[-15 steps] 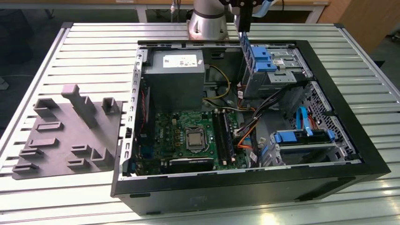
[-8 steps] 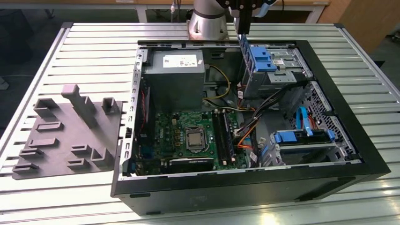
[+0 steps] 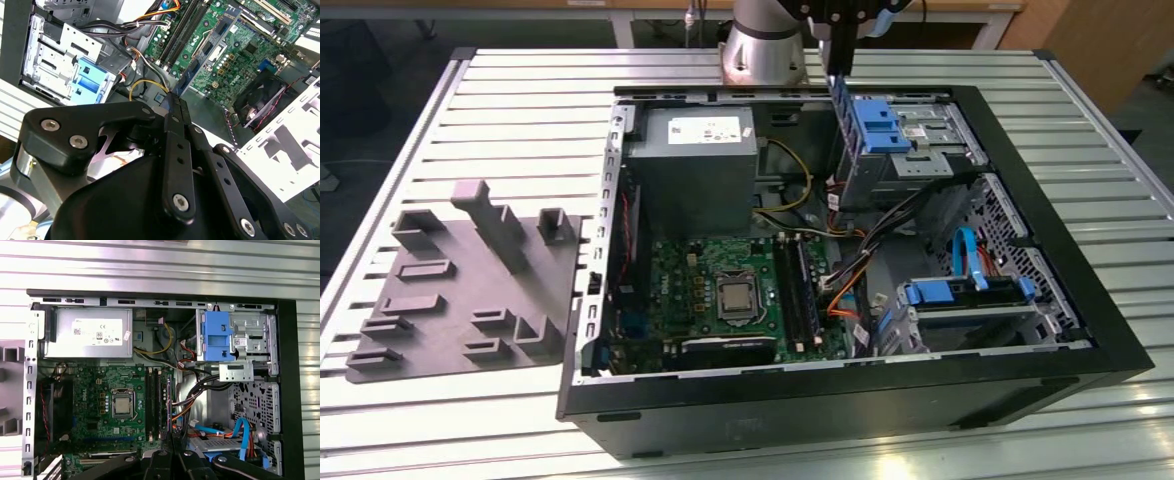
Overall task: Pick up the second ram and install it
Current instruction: 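Insert the second ram into the second slot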
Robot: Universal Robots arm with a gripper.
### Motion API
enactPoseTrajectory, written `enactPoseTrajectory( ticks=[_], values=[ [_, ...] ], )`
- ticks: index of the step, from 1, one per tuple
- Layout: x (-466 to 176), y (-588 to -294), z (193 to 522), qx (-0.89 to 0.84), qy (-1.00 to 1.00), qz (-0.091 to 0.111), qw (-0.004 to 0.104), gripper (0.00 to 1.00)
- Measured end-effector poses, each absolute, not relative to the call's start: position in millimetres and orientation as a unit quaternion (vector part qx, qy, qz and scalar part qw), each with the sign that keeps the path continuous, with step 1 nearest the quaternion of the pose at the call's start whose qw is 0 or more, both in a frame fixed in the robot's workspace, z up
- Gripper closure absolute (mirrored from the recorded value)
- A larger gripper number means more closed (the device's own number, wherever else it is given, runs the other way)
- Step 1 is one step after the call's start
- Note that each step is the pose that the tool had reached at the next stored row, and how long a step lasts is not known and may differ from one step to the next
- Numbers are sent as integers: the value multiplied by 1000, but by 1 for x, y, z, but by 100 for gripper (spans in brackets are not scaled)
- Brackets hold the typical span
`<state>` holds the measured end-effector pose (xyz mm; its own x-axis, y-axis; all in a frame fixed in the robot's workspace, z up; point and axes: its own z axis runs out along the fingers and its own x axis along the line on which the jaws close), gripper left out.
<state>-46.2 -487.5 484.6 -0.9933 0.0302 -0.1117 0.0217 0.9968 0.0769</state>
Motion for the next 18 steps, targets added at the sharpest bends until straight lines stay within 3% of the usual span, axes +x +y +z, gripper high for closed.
enactPoseTrajectory(
  ticks=[18],
  values=[
    [-46, -487, 480, 13, 998, 38, 56, 88]
  ],
)
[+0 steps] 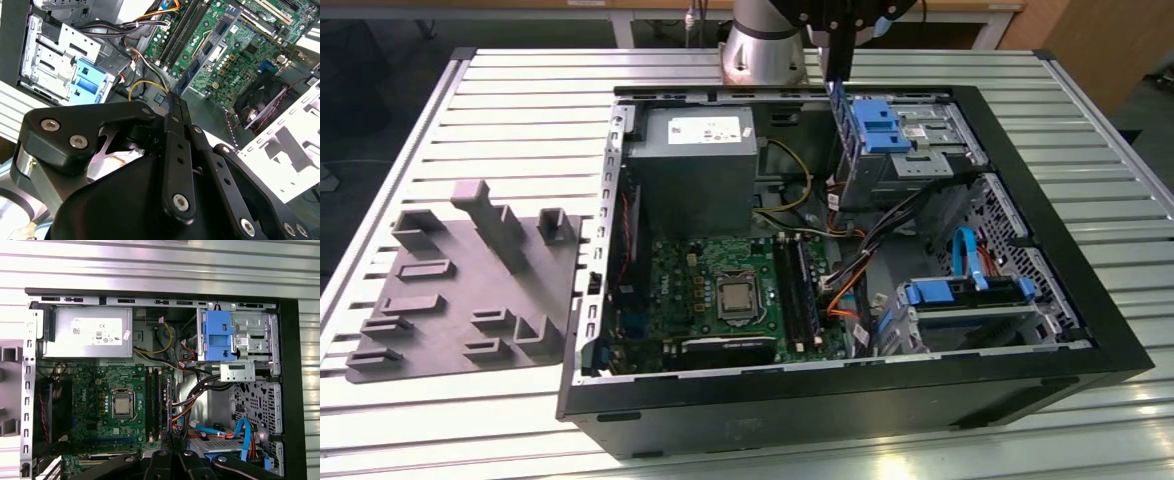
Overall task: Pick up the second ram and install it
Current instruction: 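Insert the second ram into the second slot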
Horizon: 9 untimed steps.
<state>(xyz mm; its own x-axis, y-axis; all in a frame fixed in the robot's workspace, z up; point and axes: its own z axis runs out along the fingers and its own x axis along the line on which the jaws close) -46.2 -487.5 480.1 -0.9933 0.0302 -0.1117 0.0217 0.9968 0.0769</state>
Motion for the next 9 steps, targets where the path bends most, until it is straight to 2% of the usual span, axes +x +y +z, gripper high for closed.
enactPoseTrajectory(
  ticks=[9],
  values=[
    [-46, -487, 474, 13, 998, 38, 56, 88]
  ],
)
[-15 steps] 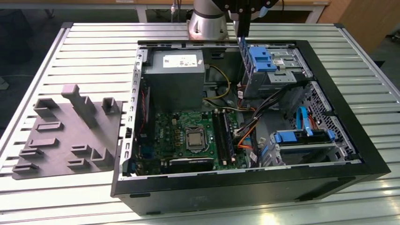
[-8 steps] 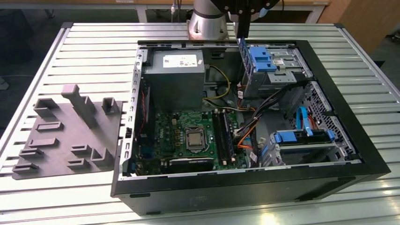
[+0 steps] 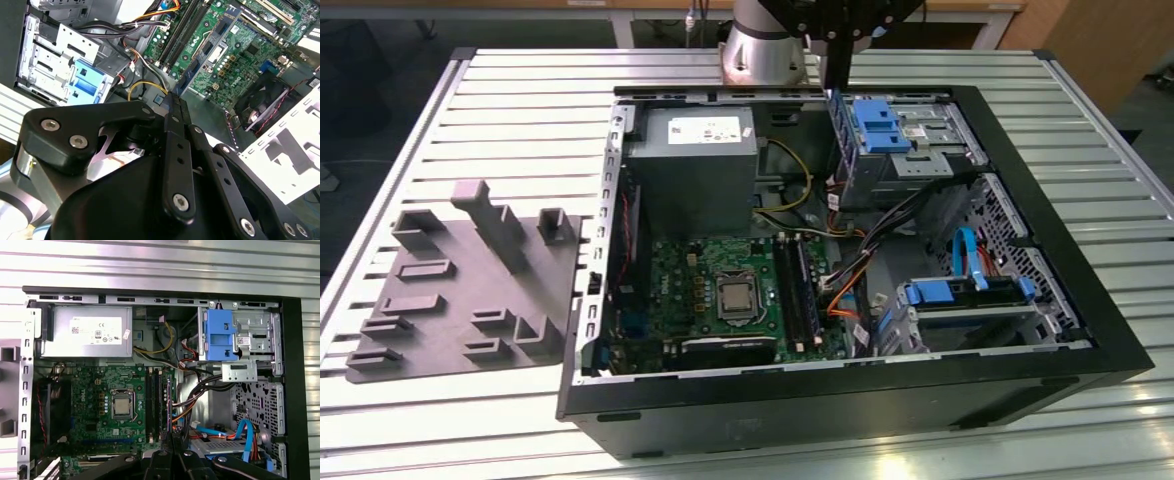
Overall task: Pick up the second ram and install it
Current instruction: 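Insert the second ram into the second slot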
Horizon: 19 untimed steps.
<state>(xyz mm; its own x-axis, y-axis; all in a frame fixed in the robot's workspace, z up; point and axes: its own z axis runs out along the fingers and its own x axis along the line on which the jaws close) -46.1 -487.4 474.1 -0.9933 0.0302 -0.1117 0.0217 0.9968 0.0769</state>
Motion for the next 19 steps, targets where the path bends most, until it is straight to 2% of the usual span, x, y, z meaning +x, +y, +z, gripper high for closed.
enactPoseTrajectory(
  ticks=[19],
  values=[
    [-46, -487, 468, 13, 998, 38, 56, 88]
  ],
)
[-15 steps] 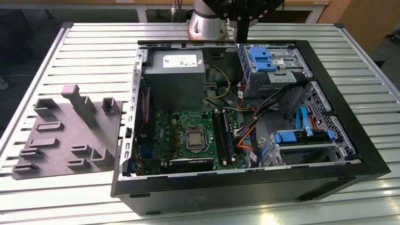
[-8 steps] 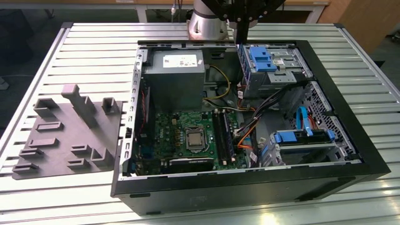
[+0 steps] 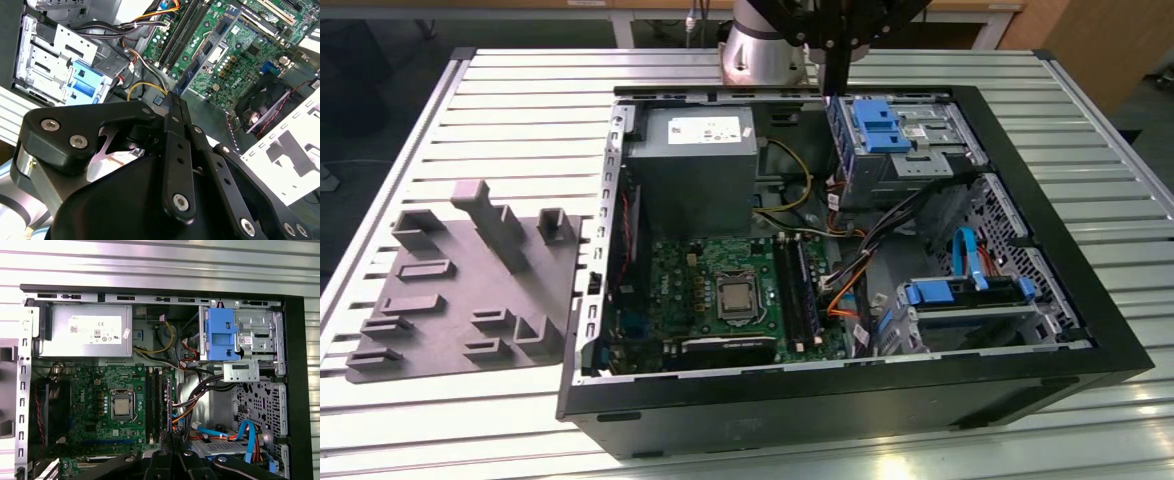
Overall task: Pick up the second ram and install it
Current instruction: 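Insert the second ram into the second slot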
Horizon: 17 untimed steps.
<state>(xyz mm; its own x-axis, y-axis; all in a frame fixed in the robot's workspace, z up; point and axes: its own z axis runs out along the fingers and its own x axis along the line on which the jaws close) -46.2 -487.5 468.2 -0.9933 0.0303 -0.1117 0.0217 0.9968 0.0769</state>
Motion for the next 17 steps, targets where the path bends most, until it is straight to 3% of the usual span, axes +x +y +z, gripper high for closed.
enactPoseTrajectory(
  ticks=[17],
  values=[
    [-46, -487, 462, 13, 998, 38, 56, 88]
  ],
)
